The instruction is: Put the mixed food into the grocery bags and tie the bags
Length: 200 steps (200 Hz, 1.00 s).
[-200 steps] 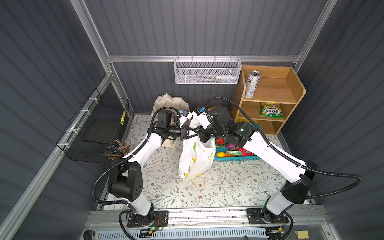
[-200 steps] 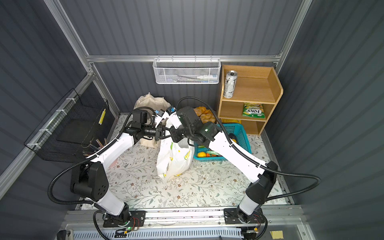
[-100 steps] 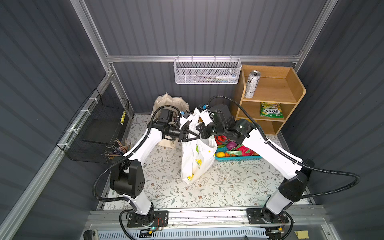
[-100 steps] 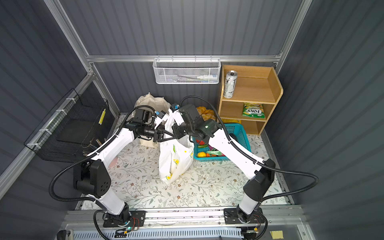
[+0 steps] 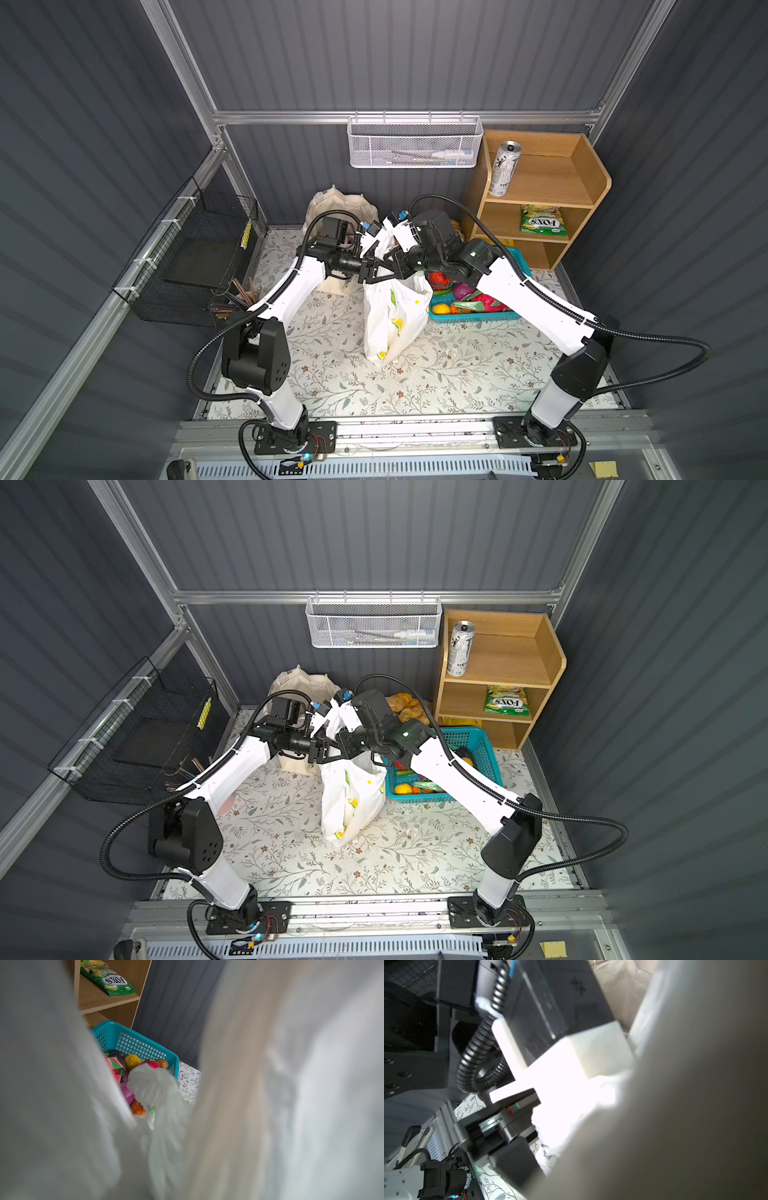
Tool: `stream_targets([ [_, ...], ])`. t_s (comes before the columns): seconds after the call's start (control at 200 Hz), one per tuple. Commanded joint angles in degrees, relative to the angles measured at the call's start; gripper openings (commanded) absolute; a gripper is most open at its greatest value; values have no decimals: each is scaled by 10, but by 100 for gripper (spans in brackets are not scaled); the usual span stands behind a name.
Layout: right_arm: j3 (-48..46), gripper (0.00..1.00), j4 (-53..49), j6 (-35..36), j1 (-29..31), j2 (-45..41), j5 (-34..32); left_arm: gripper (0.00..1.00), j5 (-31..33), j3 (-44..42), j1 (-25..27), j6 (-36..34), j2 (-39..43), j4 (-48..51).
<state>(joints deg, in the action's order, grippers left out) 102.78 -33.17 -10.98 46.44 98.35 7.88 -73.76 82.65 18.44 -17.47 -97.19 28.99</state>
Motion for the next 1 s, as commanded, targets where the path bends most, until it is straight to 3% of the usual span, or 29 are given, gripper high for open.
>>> stream_targets([
  [0.0,10,3,-8,-11,9,9,17,43,-6,-10,4,24,20,-36],
  [0.07,12,4,-6,-15,9,8,18,40,17,-38,4,59,31,-78],
  [0.27,10,9,-5,-26,9,3,14,19,71,-148,3,243,72,-370],
  [0.45,0,12,2,-31,9,-3,13,0,83,-179,3,303,72,-460],
  [0.49,-1,14,3,-31,9,-3,13,0,83,-184,3,315,72,-478],
  [0.565,0,22,4,-32,9,-4,10,0,84,-193,3,332,72,-507],
  [0.625,3,36,4,-32,8,-5,8,0,83,-198,3,343,71,-527],
  [0.795,12,62,-2,-37,-10,-26,23,0,78,-202,3,347,64,-532],
  [0.996,-40,75,5,-24,-39,-112,42,0,69,-199,2,347,53,-528],
])
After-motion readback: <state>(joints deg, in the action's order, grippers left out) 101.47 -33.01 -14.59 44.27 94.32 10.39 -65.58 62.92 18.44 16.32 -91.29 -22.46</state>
